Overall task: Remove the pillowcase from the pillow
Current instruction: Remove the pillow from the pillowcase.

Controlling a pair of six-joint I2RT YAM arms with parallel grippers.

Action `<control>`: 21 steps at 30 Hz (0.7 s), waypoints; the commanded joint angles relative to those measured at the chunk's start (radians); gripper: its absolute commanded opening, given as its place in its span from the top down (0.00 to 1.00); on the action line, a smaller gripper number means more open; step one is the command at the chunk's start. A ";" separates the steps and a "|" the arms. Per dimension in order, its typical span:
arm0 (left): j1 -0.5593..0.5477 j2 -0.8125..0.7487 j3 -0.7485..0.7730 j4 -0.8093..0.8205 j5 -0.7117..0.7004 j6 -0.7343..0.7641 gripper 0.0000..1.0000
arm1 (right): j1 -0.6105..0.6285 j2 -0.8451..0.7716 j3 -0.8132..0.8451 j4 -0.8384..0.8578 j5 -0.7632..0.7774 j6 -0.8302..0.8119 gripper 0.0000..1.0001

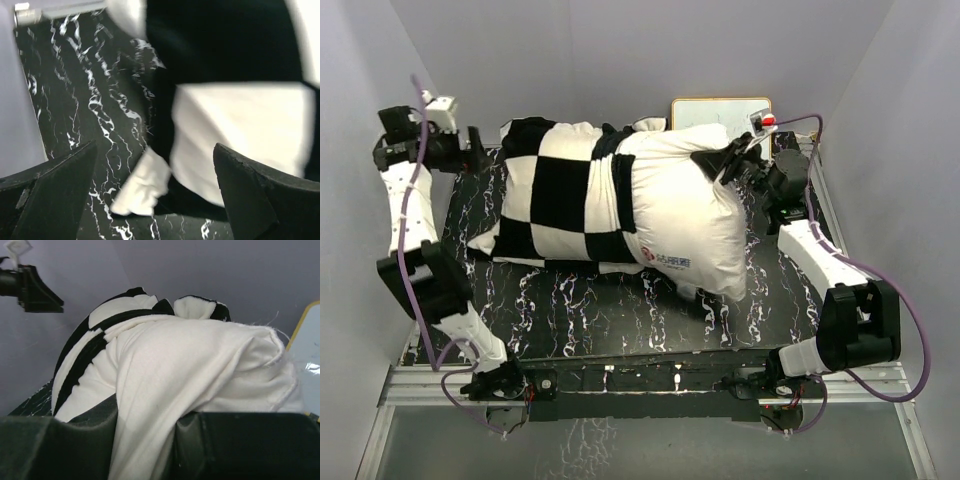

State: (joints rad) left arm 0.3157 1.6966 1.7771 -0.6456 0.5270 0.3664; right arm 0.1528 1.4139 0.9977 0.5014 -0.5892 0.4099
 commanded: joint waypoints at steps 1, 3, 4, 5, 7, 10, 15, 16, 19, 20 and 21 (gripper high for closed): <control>0.147 0.180 0.156 -0.055 0.200 -0.256 0.03 | -0.067 -0.108 0.114 0.476 -0.192 0.083 0.92; 0.164 0.231 0.182 -0.074 0.248 -0.275 0.03 | -0.068 -0.107 0.112 0.507 -0.263 0.100 0.92; 0.167 0.240 0.161 -0.062 0.269 -0.291 0.03 | -0.067 -0.107 0.097 0.534 -0.287 0.110 0.92; 0.169 0.238 0.133 -0.038 0.297 -0.312 0.03 | -0.067 -0.109 0.079 0.562 -0.298 0.123 0.92; 0.172 0.220 0.072 0.026 0.364 -0.359 0.03 | -0.068 -0.118 0.051 0.585 -0.306 0.128 0.92; 0.171 0.170 -0.044 0.208 0.458 -0.490 0.03 | -0.067 -0.116 0.035 0.596 -0.344 0.140 0.92; 0.172 0.162 -0.150 0.591 0.501 -0.831 0.03 | -0.067 -0.103 0.052 0.633 -0.420 0.184 0.92; 0.172 0.165 -0.164 0.656 0.473 -0.889 0.03 | -0.067 -0.104 0.056 0.632 -0.426 0.183 0.92; 0.171 0.194 -0.176 0.788 0.394 -1.027 0.03 | -0.065 -0.102 0.071 0.629 -0.447 0.195 0.92; 0.171 0.203 -0.176 0.821 0.373 -1.074 0.03 | -0.062 -0.102 0.077 0.629 -0.452 0.197 0.92; 0.170 0.207 -0.183 0.849 0.339 -1.106 0.03 | -0.057 -0.103 0.081 0.628 -0.453 0.201 0.92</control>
State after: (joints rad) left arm 0.4820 1.9305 1.6016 -0.0498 0.9279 -0.4812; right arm 0.0826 1.3956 0.9928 0.8738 -1.0130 0.5694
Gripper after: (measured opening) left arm 0.970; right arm 0.245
